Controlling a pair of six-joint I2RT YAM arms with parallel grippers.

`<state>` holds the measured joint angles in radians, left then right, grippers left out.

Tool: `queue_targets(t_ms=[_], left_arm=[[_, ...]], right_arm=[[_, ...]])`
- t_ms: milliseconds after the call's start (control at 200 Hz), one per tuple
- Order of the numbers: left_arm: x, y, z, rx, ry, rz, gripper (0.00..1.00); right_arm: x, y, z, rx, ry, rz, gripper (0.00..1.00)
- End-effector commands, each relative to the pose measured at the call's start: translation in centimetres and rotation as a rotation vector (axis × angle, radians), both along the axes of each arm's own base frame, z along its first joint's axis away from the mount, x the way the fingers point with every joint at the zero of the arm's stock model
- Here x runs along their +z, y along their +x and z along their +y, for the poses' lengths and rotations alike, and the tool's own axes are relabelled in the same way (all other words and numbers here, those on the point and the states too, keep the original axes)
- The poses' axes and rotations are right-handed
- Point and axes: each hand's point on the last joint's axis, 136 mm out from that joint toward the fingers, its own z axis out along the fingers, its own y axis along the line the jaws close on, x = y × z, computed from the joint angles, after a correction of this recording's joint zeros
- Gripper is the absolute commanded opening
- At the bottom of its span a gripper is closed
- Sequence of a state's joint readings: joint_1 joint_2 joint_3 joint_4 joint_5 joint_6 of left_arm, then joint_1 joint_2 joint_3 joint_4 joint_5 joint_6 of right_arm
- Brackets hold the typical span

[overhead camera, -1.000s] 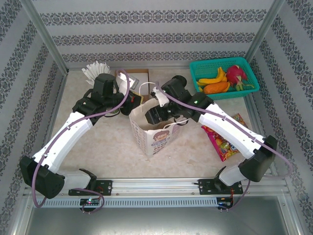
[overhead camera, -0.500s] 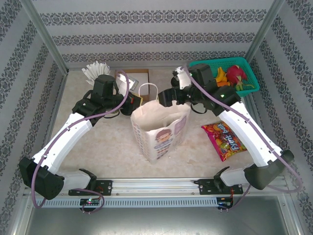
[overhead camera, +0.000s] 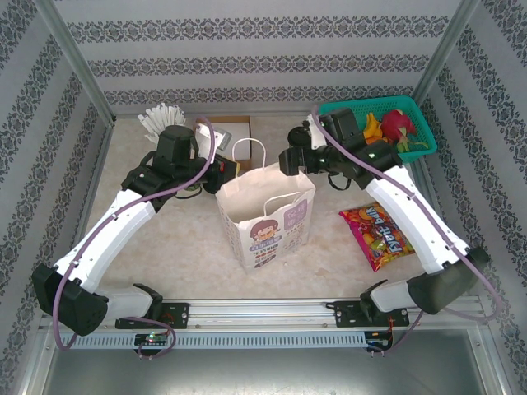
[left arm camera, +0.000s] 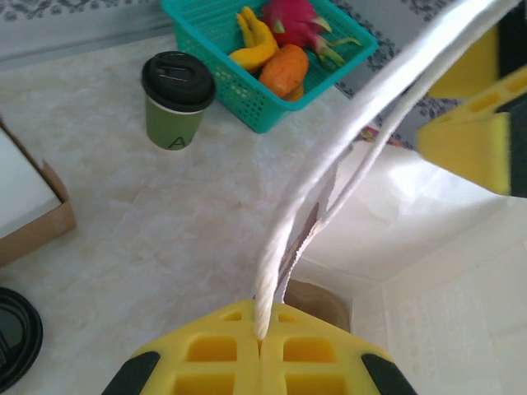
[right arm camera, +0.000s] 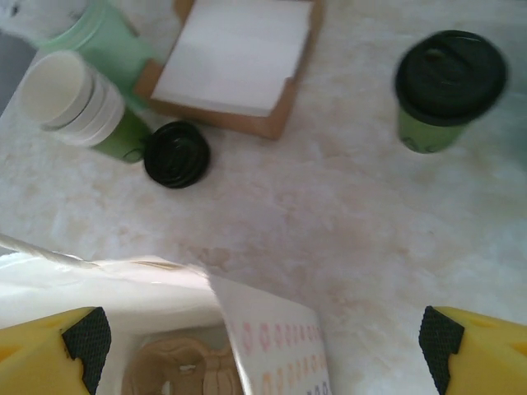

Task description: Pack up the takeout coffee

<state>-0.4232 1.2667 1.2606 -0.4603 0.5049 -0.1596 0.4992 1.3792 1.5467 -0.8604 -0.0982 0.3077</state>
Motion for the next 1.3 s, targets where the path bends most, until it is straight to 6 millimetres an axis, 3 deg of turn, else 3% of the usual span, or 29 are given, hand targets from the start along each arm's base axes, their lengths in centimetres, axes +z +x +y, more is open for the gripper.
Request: queue_targets(t_ms=[0,75,275,415,575,729,814,959,1054,1294], left_arm=[[2.2,0.6,1.3,0.147,-0.089,0.024,0.0],[2.3,0.2,1.2,0.151,-0.12,0.043,0.0],[1.7,-0.4,0.8,0.136,-0.131,0.083,0.0],[1.7,-0.4,0.3,0.124,-0.132,0.092,0.0],[1.8,-0.5,0.0,0.123,-0.131,0.102,0.0],[1.5,-0.6,1.5,0.248,-0.051,0.13,0.0],[1.3,-1.1,2.4,0.307,-0.031,0.16,0.0],[2.4,-2.8,1.3,0.267,-0.086,0.203,0.02],[3.0,-4.5,-0.5,0.142,-0.119,0.246,0.12],[3.7,-6.9,-2.5,-0.033,-0.173,0.296,0.31]], right_arm=[[0.7,-2.5,-4.1,-0.221,0.026,0.022,0.98],[0.5,-4.3,-5.0,-0.316,0.135,0.053,0.98],[-0.7,-7.8,-4.4,-0.4,0.395,0.165,0.98],[-1.5,-8.0,-1.3,-0.319,0.449,0.229,0.98],[-1.2,-6.7,1.3,-0.273,0.433,0.221,0.94],[-2.3,-5.9,3.5,-0.222,0.371,0.255,0.61],[-2.3,-5.5,3.7,-0.196,0.311,0.235,0.45],[-0.9,-3.8,3.5,-0.137,0.233,0.138,0.09],[-0.1,-2.6,3.6,-0.073,0.176,0.107,0.06],[1.3,-0.6,5.6,0.174,0.091,0.069,0.01]])
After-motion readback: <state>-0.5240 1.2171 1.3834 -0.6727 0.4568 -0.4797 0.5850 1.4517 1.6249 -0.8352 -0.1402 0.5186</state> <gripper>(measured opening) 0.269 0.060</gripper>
